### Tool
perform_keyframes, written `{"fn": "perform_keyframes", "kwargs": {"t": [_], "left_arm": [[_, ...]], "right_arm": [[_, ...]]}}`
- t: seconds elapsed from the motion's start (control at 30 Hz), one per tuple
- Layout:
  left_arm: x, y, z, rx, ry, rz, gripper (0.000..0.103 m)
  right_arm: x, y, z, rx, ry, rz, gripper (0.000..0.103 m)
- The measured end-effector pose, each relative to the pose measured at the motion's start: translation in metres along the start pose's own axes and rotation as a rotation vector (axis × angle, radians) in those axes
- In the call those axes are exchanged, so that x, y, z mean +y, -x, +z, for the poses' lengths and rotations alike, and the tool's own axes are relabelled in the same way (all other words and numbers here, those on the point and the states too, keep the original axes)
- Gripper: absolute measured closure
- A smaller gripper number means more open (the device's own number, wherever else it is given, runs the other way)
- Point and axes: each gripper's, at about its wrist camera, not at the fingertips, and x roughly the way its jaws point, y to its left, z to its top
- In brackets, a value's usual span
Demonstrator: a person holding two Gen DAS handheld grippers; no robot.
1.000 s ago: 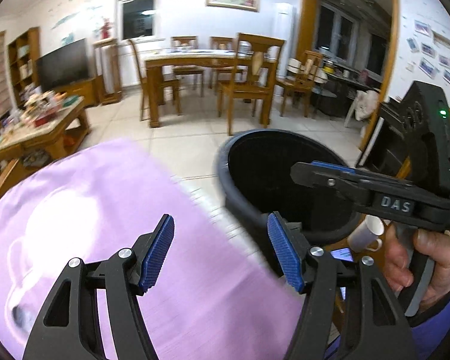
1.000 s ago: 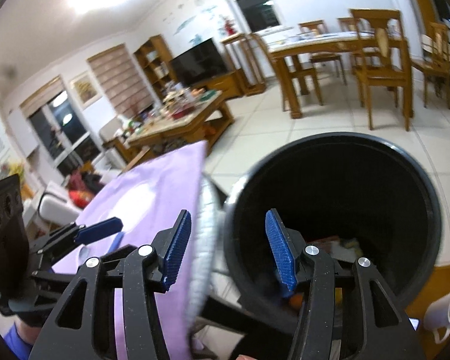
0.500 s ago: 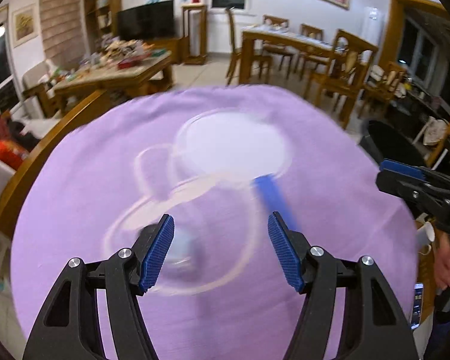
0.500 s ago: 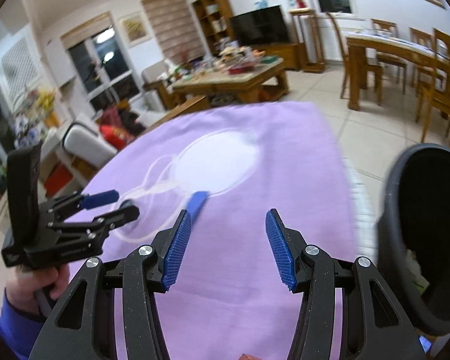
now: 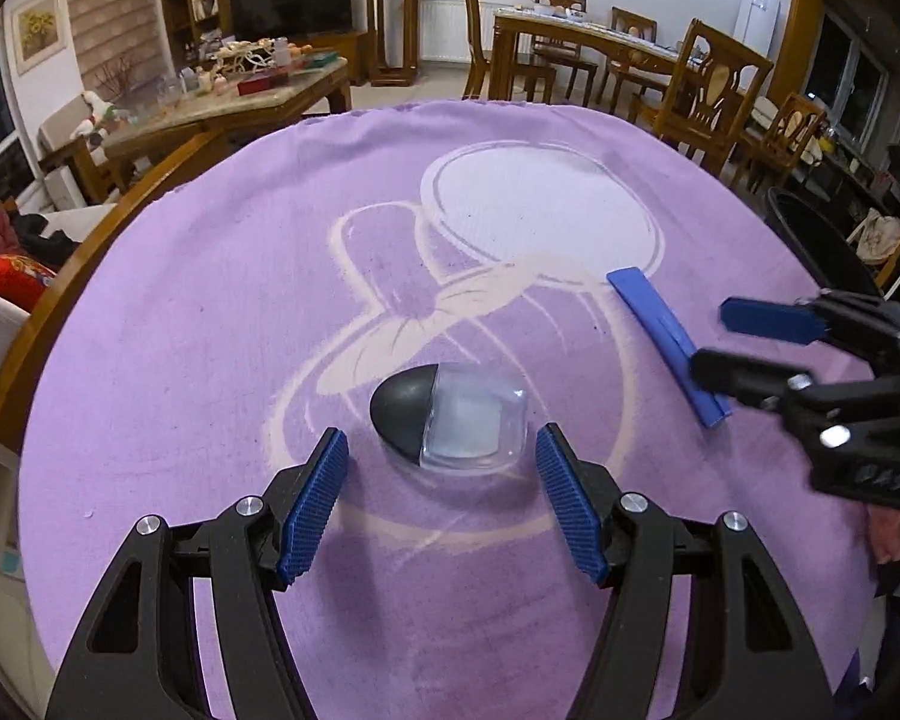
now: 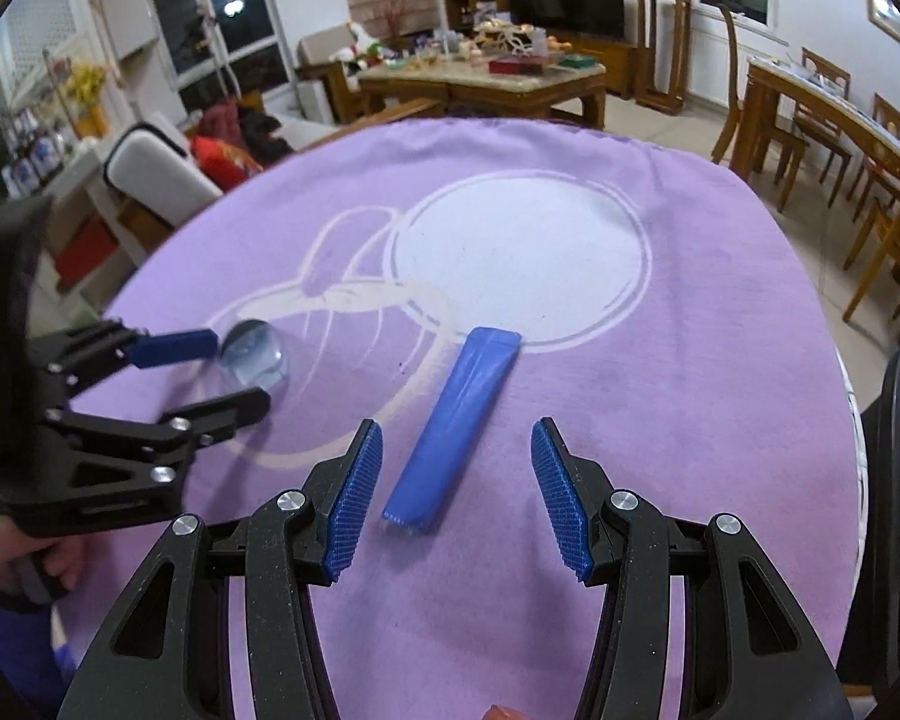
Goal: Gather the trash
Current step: 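Grasp the clear plastic cap with the left gripper while the right gripper grasps the blue marker, then carry the clear cap and blue marker into the bin and open both grippers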
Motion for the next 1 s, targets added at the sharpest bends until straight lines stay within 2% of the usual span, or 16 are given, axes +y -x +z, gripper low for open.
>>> {"fn": "perform_keyframes", "kwargs": {"t": [0.17, 0.23, 0.3, 0.37, 0.5, 0.73, 1.0], "left_arm": [[-0.001, -0.001, 0.003, -0.002, -0.001, -0.018, 0.039], [0.002, -0.001, 0.006, -0.006, 0.000, -0.028, 0.048], [0.003, 0.000, 0.006, -0.009, 0.005, -0.041, 0.049], [0.003, 0.000, 0.006, -0.009, 0.004, -0.045, 0.050], [0.004, 0.004, 0.006, -0.027, 0.009, -0.053, 0.050], [-0.012, 0.017, 0.017, -0.083, 0.000, -0.078, 0.050], [-0.069, 0.039, 0.043, -0.175, -0.058, -0.121, 0.050]], "right_arm": [[0.005, -0.016, 0.000, 0.035, 0.041, -0.051, 0.052], [0.006, -0.017, 0.000, 0.026, 0.067, -0.079, 0.061], [0.005, -0.016, 0.001, 0.028, 0.072, -0.067, 0.078], [0.004, -0.017, 0.002, 0.025, 0.074, -0.058, 0.084], [0.000, -0.012, 0.002, 0.006, 0.053, -0.015, 0.086], [-0.020, 0.026, -0.002, -0.086, 0.009, 0.049, 0.086], [-0.065, 0.082, -0.012, -0.199, -0.064, 0.056, 0.086]]}}
